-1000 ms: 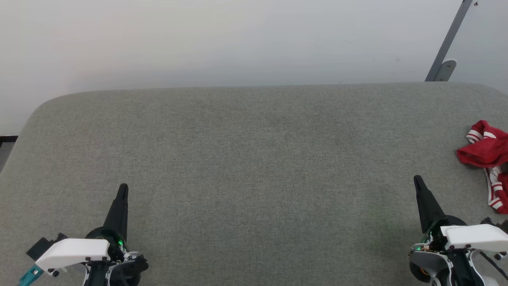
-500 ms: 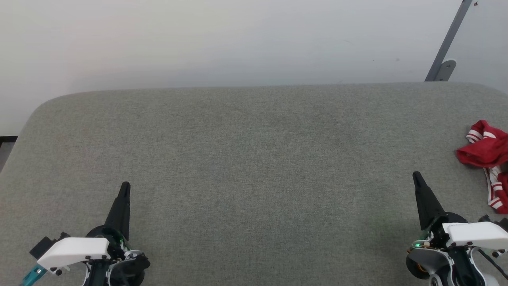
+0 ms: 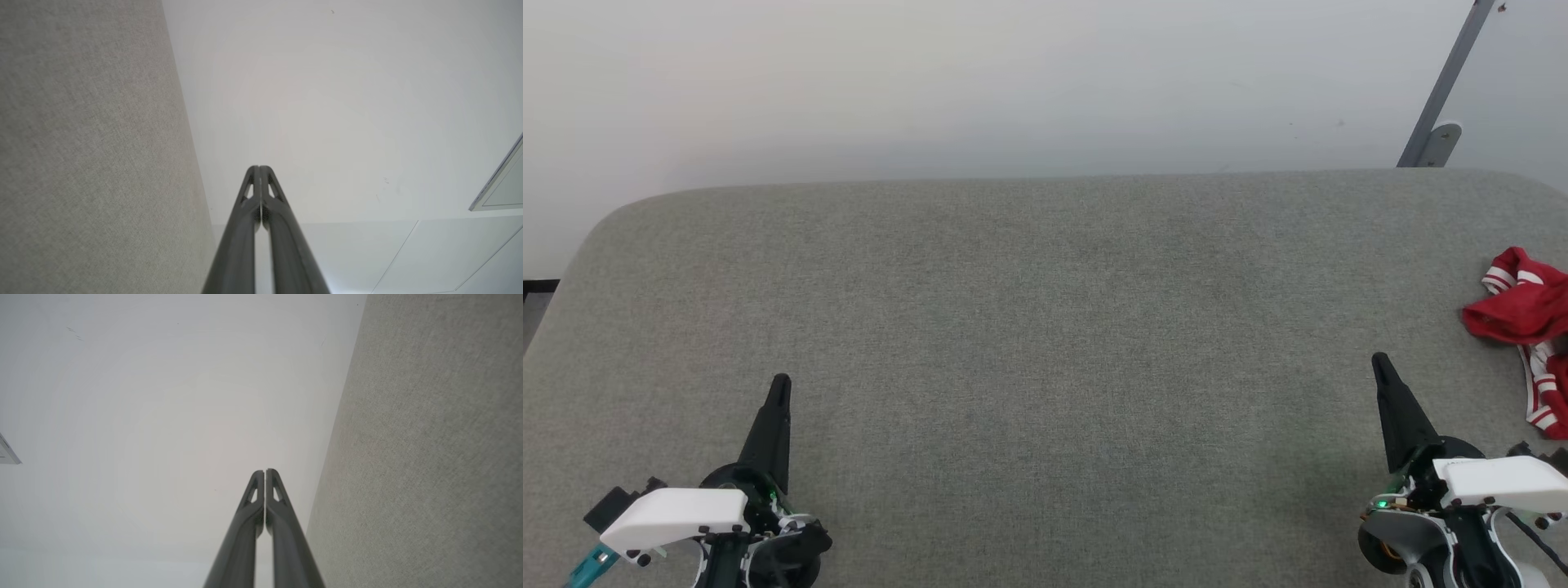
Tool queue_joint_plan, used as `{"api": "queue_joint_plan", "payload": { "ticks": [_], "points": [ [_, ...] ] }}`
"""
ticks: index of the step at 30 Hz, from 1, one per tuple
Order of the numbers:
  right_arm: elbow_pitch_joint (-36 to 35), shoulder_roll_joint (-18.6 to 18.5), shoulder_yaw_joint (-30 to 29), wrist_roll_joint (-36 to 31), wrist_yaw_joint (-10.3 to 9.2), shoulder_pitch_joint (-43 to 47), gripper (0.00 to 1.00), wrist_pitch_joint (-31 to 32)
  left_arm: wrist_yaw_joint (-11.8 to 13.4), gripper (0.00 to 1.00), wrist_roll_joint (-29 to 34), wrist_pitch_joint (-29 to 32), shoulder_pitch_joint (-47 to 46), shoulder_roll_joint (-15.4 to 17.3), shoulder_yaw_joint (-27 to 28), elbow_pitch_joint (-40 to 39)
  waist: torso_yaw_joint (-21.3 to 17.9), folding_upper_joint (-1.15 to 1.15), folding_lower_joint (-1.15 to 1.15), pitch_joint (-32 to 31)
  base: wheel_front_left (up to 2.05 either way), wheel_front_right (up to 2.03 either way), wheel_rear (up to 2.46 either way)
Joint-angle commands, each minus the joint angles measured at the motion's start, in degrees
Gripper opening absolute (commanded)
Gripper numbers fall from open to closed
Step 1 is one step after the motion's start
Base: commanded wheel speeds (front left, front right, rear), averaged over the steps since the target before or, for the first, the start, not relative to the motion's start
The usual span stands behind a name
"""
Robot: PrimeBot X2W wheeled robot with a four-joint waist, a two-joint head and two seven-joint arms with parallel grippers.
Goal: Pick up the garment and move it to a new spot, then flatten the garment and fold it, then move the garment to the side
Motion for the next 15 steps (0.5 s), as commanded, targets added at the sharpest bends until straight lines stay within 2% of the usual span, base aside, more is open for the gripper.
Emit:
{"api": "queue_joint_plan", "payload": {
  "ticks": [1,15],
  "points": [
    [-0.10,0.08,-0.07,0.22,0.00,-0.21,0.00,0.09,-0.16,0.00,-0.15,0.23,-0.72,0.12,0.13,-0.03,0.00,0.00,0.00,0.00,0.00,0.00,0.00],
    [-0.10,0.08,-0.07,0.22,0.00,-0.21,0.00,0.08,-0.16,0.00,-0.17,0.21,-0.72,0.12,0.11,-0.03,0.00,0.00,0.00,0.00,0.00,0.00,0.00]
  ]
}}
